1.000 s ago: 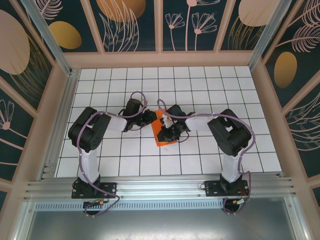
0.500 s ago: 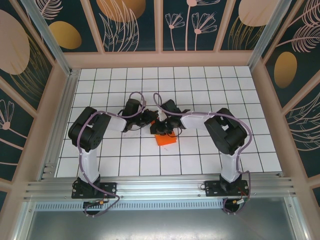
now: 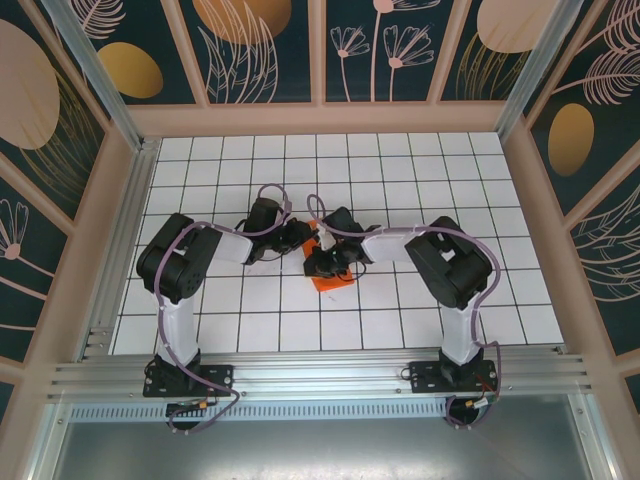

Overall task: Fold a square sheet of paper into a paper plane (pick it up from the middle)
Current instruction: First fold in half a square sheet of paper at the center of the table.

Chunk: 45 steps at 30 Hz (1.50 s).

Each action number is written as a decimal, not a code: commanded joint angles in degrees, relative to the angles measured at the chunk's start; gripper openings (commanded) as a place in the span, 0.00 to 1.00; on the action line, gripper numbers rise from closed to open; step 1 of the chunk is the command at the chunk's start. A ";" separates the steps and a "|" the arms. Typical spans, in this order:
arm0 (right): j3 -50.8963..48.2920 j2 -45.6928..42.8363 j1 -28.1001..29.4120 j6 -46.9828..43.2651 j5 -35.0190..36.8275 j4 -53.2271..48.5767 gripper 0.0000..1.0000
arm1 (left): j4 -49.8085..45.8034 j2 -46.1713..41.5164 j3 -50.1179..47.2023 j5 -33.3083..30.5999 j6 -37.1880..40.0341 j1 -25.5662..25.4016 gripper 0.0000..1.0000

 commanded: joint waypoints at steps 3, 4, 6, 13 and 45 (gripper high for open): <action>-5.51 -3.00 0.73 -3.11 -4.91 -6.60 0.11 | -6.11 3.10 -1.56 -3.89 1.15 1.57 0.17; -6.45 -3.38 0.82 -3.40 -5.35 -6.72 0.11 | -6.14 3.10 -1.55 -3.94 1.23 1.65 0.17; -7.83 -4.11 1.06 -4.15 -5.79 -7.80 0.11 | -6.23 3.23 -1.39 -3.84 1.36 1.73 0.17; -9.44 -10.29 1.23 -4.99 -5.46 -13.51 0.12 | -5.61 3.49 -1.50 -3.47 1.32 1.74 0.17; -1.70 -1.50 -3.37 4.73 2.81 -0.82 0.12 | 4.38 -8.40 -8.42 4.84 -2.65 -0.03 0.22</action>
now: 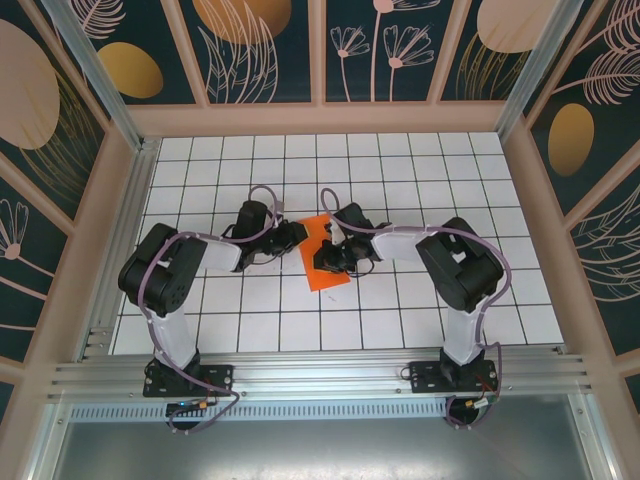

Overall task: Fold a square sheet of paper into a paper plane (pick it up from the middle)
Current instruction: First fold in half a square sheet of paper at the center of the table.

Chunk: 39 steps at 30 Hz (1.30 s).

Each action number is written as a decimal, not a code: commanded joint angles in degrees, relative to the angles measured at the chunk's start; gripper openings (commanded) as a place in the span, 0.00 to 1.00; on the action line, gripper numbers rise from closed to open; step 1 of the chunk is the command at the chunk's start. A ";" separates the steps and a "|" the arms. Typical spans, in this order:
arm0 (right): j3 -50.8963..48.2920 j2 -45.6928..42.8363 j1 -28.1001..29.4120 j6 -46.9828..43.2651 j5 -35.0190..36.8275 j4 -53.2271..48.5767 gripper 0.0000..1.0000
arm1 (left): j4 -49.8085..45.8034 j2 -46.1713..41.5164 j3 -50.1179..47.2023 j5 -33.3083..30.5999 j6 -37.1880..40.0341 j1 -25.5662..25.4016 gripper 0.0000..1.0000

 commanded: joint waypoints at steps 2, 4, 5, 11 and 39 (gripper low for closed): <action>-0.22 1.57 -0.20 0.02 -0.46 -1.25 0.11 | -0.34 0.42 -0.61 0.52 0.26 -1.63 0.21; -0.31 1.95 -0.16 -0.52 -0.32 -1.86 0.12 | -2.79 1.32 0.31 -0.89 1.06 -1.97 0.21; -0.29 2.13 -0.16 -0.88 -0.46 -2.10 0.12 | -4.46 1.84 0.93 -1.88 1.63 -2.12 0.21; 0.64 3.73 -0.20 -3.44 0.37 -5.33 0.12 | -11.86 4.40 4.65 -8.80 3.38 -2.04 0.20; -0.23 5.16 -0.22 -5.34 1.15 -7.39 0.12 | -20.51 10.38 18.31 -13.64 8.95 4.86 0.22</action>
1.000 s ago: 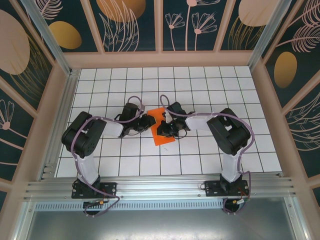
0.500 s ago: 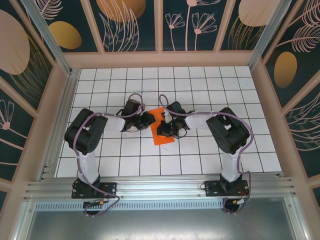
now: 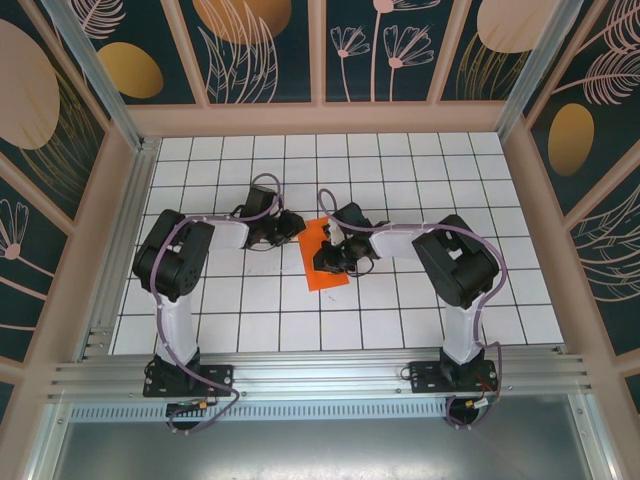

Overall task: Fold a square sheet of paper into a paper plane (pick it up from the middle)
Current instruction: First fold in half a square sheet of paper at the center of the table.

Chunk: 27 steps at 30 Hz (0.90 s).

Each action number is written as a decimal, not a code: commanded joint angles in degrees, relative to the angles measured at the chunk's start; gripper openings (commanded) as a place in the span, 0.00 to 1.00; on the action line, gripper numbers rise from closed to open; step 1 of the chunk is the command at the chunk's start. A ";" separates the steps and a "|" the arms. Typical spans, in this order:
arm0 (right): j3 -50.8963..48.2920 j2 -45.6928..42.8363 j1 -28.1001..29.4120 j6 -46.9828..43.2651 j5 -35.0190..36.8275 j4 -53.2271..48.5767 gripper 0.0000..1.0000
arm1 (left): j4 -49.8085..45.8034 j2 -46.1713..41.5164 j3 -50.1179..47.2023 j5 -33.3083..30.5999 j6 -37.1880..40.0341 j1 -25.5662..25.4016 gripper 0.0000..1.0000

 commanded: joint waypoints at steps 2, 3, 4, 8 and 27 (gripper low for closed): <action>-1.60 3.28 0.20 -1.59 2.82 -5.65 0.12 | -2.08 3.35 4.05 -6.63 4.65 2.23 0.22; -1.62 3.34 0.18 -1.49 2.86 -5.72 0.12 | -2.36 3.93 4.80 -6.56 4.93 2.32 0.22; -1.72 3.28 0.23 -1.49 2.91 -5.61 0.11 | -2.59 4.44 5.27 -6.49 5.10 2.48 0.22; -1.78 3.20 0.23 -1.31 2.91 -5.47 0.12 | -4.12 5.29 6.55 -8.08 6.22 3.27 0.22; 10.30 -5.81 -4.69 -3.88 14.80 -6.62 0.43 | 3.21 -15.05 -14.42 1.06 5.60 4.15 0.44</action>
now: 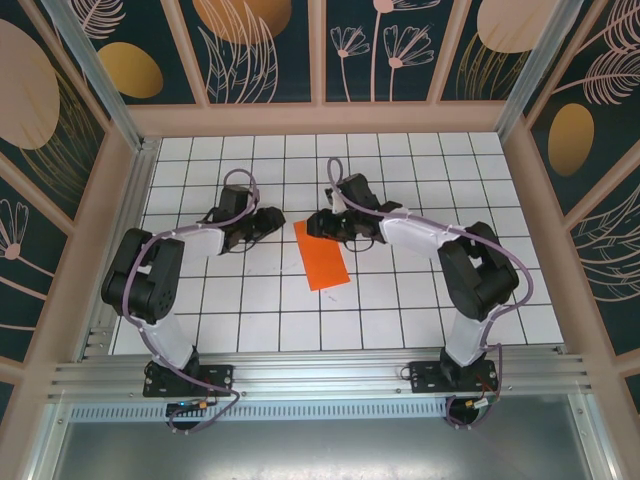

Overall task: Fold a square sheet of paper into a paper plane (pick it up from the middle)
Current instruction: First fold in half a square sheet of paper at the center of the table.

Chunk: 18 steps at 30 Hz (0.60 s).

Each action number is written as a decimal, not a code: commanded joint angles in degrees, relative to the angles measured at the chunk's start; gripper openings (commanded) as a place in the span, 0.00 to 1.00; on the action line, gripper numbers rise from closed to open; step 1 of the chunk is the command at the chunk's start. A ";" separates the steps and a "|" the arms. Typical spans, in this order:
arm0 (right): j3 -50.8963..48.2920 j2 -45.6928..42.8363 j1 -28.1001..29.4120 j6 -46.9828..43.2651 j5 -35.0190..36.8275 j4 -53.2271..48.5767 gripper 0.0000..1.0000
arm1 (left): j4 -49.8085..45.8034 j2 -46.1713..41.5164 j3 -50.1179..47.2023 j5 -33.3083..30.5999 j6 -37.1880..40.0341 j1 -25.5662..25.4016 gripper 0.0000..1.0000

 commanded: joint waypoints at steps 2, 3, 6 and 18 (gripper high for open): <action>3.14 3.92 -2.60 -3.52 6.16 -6.31 0.39 | 5.12 -1.96 -5.85 5.06 -2.85 -1.45 0.45; 4.14 5.04 -2.85 -3.88 6.15 -7.07 0.37 | 5.54 -2.00 -6.80 5.16 -3.55 -1.89 0.45; 6.01 7.87 -3.04 -4.35 5.42 -7.28 0.36 | 7.58 -3.63 -8.97 6.04 -5.80 -3.80 0.46; 6.39 14.42 -4.75 -1.78 3.42 -5.75 0.33 | 7.44 -0.18 -8.85 5.41 -10.74 -8.45 0.45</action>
